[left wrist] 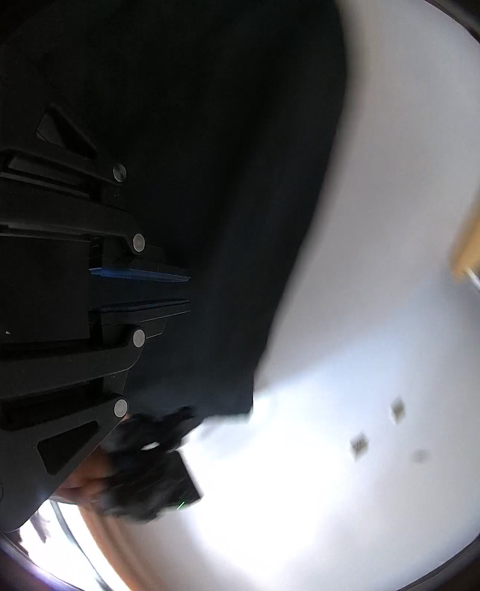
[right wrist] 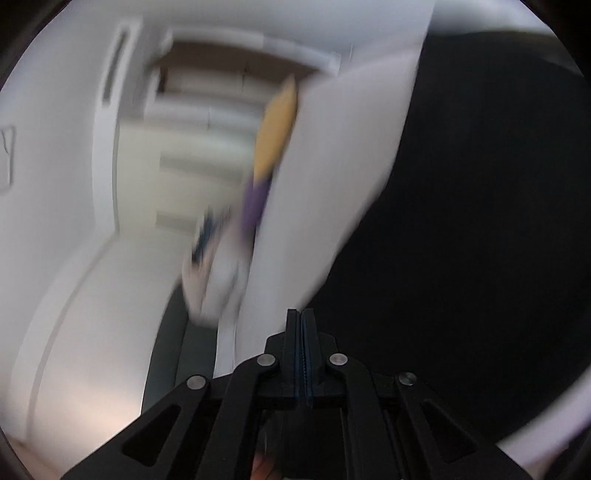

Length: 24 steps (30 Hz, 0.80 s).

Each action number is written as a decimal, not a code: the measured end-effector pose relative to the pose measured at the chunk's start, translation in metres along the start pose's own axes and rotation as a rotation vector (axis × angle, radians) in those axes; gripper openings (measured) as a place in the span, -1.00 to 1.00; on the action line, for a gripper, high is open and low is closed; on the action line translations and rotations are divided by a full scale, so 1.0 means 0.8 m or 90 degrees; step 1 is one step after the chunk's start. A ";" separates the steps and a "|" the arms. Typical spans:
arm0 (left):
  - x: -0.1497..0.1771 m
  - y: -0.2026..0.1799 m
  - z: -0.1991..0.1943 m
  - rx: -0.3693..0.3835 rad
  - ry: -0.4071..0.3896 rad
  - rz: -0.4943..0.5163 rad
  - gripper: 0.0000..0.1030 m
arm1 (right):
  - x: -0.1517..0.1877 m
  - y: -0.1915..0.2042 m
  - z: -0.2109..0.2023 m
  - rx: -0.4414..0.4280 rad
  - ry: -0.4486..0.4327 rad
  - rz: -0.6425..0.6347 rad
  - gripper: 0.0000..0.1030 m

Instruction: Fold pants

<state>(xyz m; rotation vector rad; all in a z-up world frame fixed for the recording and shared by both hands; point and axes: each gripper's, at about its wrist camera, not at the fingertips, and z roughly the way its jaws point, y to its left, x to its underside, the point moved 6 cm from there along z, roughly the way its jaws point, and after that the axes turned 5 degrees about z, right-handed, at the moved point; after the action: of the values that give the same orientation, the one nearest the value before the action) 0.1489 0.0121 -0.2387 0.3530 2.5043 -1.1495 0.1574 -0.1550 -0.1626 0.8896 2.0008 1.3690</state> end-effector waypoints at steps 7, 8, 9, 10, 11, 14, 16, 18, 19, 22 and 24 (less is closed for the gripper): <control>0.007 0.078 -0.058 0.002 -0.052 -0.060 -0.87 | -0.054 -0.046 0.014 0.052 -0.071 0.019 -1.00; 0.006 0.093 -0.068 0.007 -0.064 -0.082 -0.88 | -0.072 -0.049 -0.001 0.063 -0.103 0.018 -1.00; 0.005 0.105 -0.082 0.005 -0.078 -0.095 -0.88 | -0.089 -0.056 -0.016 0.067 -0.133 0.028 -1.00; 0.006 0.116 -0.094 -0.015 -0.089 -0.092 -0.88 | -0.108 -0.066 -0.032 0.065 -0.166 0.048 -1.00; 0.007 0.126 -0.106 -0.044 -0.095 -0.083 -0.88 | -0.142 -0.067 -0.058 0.062 -0.198 0.062 -1.00; 0.013 0.154 -0.133 -0.061 -0.112 -0.090 -0.88 | -0.176 -0.072 -0.125 0.091 -0.294 0.073 -1.00; 0.014 0.168 -0.152 -0.076 -0.122 -0.089 -0.88 | -0.189 -0.085 -0.182 0.126 -0.363 0.113 -0.88; 0.018 0.171 -0.165 -0.109 -0.134 -0.082 -0.88 | -0.191 -0.093 -0.229 0.163 -0.404 0.125 -0.79; 0.020 0.170 -0.172 -0.122 -0.141 -0.078 -0.88 | -0.185 -0.084 -0.242 0.150 -0.410 0.115 -0.70; 0.024 0.162 -0.175 -0.126 -0.152 -0.071 -0.88 | -0.158 -0.075 -0.271 0.147 -0.398 0.092 0.21; 0.023 0.154 -0.169 -0.109 -0.153 -0.067 -0.88 | -0.147 -0.073 -0.273 0.144 -0.384 0.083 0.25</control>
<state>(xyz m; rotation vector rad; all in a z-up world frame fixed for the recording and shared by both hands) 0.1482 0.1956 -0.2480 0.0352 2.4086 -0.9424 0.0557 -0.3869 -0.1374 1.3655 1.6572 0.8030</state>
